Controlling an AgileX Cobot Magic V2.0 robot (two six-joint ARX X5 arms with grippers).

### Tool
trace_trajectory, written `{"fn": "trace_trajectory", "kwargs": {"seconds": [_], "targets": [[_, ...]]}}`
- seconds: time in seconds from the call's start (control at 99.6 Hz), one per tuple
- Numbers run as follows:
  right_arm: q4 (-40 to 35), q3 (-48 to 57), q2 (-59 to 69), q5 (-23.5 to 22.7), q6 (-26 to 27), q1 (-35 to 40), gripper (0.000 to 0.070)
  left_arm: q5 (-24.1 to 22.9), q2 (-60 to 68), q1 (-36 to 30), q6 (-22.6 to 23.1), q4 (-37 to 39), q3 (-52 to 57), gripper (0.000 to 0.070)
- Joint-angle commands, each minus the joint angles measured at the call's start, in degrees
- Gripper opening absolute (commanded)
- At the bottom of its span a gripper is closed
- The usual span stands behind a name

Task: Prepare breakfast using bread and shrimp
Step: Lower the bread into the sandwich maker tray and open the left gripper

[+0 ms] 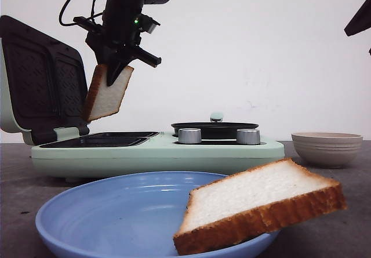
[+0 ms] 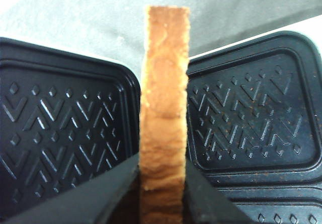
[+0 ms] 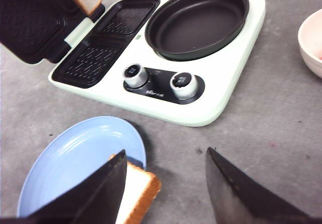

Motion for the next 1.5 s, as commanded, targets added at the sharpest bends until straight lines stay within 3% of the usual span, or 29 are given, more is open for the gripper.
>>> {"fn": "trace_trajectory", "kwargs": {"seconds": [0.0,0.191,0.291,0.301,0.572,0.984,1.235,1.285,1.396,1.486], "targets": [[0.6,1.0,0.2,0.2,-0.6,0.5,0.0302,0.2,1.7,-0.1,-1.5,0.0,2.0,0.0004],[0.6,1.0,0.2,0.2,-0.6,1.3,0.0302,1.3,1.7,-0.1,-2.3,-0.6,2.0,0.0004],[0.6,1.0,0.2,0.2,-0.6,1.4,0.0302,1.3,2.4,0.0,-3.7,-1.5,2.0,0.0004],[0.6,1.0,0.2,0.2,-0.6,1.8,0.0302,1.3,5.0,0.3,-5.5,-2.6,2.0,0.0004],[0.6,1.0,0.2,0.2,-0.6,1.8,0.0302,1.4,5.3,0.9,-5.7,-1.6,2.0,0.0004],[0.6,1.0,0.2,0.2,-0.6,1.8,0.0302,6.5,5.4,1.1,-5.5,0.9,2.0,0.0004],[0.6,1.0,0.2,0.2,-0.6,1.8,0.0302,6.5,5.4,1.2,-4.9,0.9,2.0,0.0044],[0.6,1.0,0.2,0.2,-0.6,1.8,0.0302,6.5,5.4,1.2,-4.9,0.9,2.0,0.0090],[0.6,1.0,0.2,0.2,-0.6,1.8,0.0302,7.2,5.4,1.3,-4.9,0.9,2.0,0.0286],[0.6,1.0,0.2,0.2,-0.6,1.8,0.0302,9.0,5.4,1.5,-4.9,1.1,2.0,0.0360]]}}
